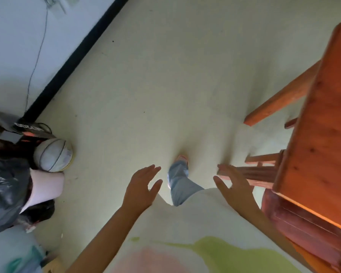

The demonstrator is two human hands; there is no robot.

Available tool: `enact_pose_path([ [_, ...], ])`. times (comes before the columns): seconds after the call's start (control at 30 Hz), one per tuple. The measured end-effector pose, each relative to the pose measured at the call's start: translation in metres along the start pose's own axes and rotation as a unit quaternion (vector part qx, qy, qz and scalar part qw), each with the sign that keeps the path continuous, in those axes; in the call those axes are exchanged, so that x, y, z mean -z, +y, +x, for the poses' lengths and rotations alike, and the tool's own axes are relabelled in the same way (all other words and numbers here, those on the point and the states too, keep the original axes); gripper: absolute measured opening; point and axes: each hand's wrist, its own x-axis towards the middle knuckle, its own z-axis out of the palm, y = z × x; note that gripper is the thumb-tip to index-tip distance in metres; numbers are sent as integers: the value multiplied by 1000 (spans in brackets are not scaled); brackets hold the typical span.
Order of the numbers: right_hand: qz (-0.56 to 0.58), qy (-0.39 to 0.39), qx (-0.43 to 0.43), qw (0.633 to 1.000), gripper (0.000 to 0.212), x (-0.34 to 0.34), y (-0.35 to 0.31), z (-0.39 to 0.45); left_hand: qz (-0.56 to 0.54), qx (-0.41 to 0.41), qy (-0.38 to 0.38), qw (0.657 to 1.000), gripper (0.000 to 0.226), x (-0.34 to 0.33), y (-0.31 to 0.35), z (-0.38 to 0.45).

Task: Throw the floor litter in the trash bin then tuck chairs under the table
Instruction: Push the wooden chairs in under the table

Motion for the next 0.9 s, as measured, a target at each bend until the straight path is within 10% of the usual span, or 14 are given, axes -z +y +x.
enact_pose_path([
  [0.37, 9, 22, 40, 999, 32, 48, -94, 226, 32, -63, 19, 997, 46, 98, 51, 238],
  [0.9, 93, 242, -267, 928, 31, 155, -91, 446, 139, -264, -194, 935, 35, 144, 219, 611],
])
